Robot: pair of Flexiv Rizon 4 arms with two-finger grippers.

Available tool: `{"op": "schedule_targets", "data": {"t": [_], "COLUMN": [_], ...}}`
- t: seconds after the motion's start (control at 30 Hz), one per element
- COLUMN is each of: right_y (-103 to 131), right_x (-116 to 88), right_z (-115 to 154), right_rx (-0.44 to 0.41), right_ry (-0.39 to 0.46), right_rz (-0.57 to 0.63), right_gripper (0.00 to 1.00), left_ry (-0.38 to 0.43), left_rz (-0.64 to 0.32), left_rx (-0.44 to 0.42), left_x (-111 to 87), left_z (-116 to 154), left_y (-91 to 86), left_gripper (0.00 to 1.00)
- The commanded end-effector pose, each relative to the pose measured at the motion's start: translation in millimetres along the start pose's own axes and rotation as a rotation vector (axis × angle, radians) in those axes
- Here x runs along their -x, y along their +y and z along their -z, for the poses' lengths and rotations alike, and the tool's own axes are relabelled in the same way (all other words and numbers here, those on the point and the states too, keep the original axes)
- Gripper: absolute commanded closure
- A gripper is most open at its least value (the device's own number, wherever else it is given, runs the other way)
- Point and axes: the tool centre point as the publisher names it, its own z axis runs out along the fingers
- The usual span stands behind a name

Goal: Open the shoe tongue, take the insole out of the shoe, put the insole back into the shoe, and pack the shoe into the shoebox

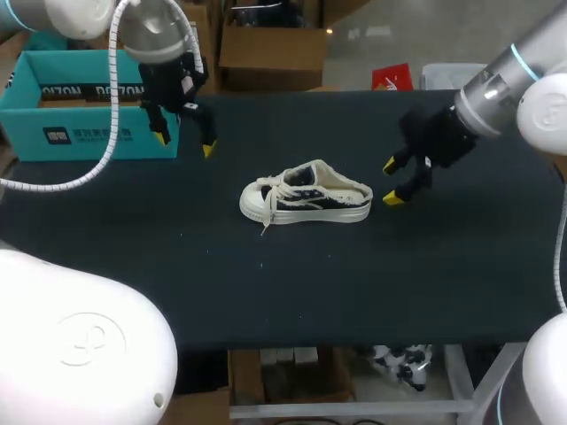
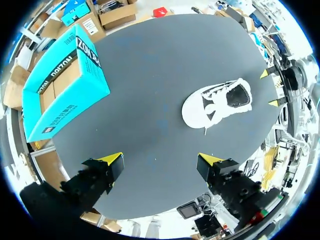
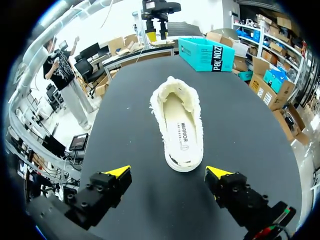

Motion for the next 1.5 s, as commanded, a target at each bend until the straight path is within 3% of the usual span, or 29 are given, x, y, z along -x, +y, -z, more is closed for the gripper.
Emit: {"op": "schedule_targets", "data": {"t": [0.03,0.27,0.63,1.2,1.5], "right_y": [0,-1,-8,-2,-4], "right_x": [6,12,27,30,28], "right_z": [-19,-43,-61,-87,-93], "right_rx": [0.036,0.083,0.138,0.189,0.257], "right_ry": [-0.006,0.009,0.003,0.036,0.028], "right_rz": [0.011,0.0,-0.036,-0.022,0.009], "right_gripper": [0.0,0.0,0.0,0.0,0.0], "left_ry": [-0.038,-0.018,0.003,0.013,0.015], "left_rz": [0.051,0.095,0.06,0.042,0.042], "left_rx": [-0.023,-0.06,-0.062,-0.049,-0.048], "left_x": [-15.7,-32.7,-59.2,-72.7,-75.4], "left_z": [-4,-6,-14,-22,-23], "left_y": [1.5,-0.6,-4.7,-14.4,-14.8], "left_gripper": [0.0,0.0,0.0,0.0,0.0]}}
